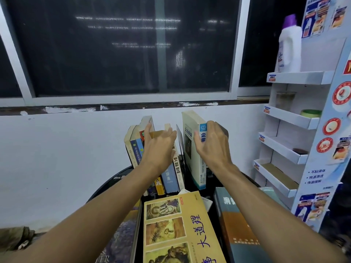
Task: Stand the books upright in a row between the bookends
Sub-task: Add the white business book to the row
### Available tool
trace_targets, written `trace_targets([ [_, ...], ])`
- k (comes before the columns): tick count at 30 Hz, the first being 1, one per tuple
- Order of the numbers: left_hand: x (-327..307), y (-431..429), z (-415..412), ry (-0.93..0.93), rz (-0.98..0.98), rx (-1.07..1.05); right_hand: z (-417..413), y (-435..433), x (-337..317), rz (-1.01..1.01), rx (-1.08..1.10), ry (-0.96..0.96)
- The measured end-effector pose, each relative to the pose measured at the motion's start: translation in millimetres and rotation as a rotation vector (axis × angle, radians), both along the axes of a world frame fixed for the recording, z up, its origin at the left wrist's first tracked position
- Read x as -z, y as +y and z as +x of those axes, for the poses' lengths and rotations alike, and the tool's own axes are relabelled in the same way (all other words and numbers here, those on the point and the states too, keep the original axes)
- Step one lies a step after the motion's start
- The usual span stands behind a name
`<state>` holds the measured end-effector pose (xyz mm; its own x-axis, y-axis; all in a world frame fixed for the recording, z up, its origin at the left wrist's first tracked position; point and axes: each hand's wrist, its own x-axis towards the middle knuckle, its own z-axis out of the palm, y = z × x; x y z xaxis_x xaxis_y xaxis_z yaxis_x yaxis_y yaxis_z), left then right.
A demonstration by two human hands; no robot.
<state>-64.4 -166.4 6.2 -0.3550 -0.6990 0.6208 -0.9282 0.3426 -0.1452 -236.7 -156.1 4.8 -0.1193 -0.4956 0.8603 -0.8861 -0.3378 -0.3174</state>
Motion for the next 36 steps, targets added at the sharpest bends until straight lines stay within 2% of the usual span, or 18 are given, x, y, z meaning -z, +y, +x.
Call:
trace_targets([
  [13, 3, 3, 5, 0.045, -0.070, 0.071, 12, -24, 18, 0.023, -0.008, -0.035],
  [28, 2, 5, 4, 0.073, -0.046, 0.061, -1, -18, 33, -0.036, -0.049, -0.130],
  [36, 3, 3, 5, 0.084, -0.057, 0.069, 8, -24, 29, 0.003, -0.053, -0.087],
])
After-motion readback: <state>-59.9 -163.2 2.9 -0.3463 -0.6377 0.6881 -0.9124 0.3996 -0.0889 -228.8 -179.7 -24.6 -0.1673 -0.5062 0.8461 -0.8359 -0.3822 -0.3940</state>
